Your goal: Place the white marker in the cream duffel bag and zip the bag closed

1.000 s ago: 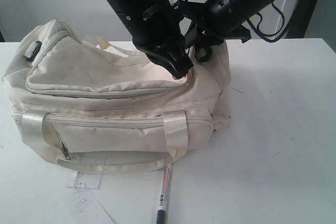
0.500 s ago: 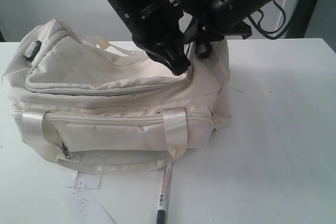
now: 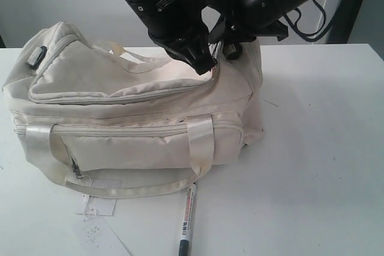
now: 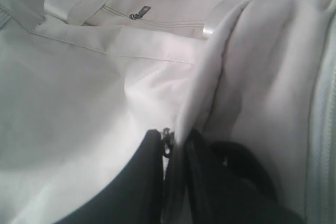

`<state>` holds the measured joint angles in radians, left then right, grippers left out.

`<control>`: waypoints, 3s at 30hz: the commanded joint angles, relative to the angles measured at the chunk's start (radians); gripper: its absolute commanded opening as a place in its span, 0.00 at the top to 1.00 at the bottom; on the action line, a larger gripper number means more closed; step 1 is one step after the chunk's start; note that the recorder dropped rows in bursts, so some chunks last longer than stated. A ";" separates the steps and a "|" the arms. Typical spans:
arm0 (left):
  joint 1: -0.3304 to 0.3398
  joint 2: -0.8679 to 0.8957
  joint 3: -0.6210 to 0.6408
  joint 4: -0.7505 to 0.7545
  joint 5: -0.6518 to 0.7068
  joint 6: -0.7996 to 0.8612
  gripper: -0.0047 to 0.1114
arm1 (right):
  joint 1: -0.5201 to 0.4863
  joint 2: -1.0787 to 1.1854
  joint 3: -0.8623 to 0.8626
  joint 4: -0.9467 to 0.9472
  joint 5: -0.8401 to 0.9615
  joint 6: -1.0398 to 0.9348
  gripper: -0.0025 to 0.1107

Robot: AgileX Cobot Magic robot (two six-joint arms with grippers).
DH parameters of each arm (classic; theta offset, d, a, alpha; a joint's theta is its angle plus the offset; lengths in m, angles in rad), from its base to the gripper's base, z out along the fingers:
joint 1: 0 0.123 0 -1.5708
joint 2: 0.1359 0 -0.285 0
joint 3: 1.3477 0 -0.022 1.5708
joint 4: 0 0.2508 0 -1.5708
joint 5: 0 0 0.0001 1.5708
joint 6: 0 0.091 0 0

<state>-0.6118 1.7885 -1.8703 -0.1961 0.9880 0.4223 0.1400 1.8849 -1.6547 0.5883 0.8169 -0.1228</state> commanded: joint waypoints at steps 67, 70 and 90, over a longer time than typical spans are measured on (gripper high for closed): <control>-0.018 -0.102 0.006 0.124 -0.055 -0.022 0.96 | -0.091 -0.263 0.388 0.027 0.077 -0.523 0.98; -0.018 -0.107 0.006 0.149 -0.064 -0.022 0.96 | -0.091 -0.263 0.388 0.029 0.097 -0.520 0.98; -0.018 -0.104 0.008 0.133 -0.068 -0.024 0.96 | -0.091 -0.289 0.184 0.128 0.168 -0.262 0.55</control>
<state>-0.6296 1.7041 -1.8611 -0.0597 0.9108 0.3997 0.0538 1.5844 -1.4422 0.6830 0.9648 -0.3960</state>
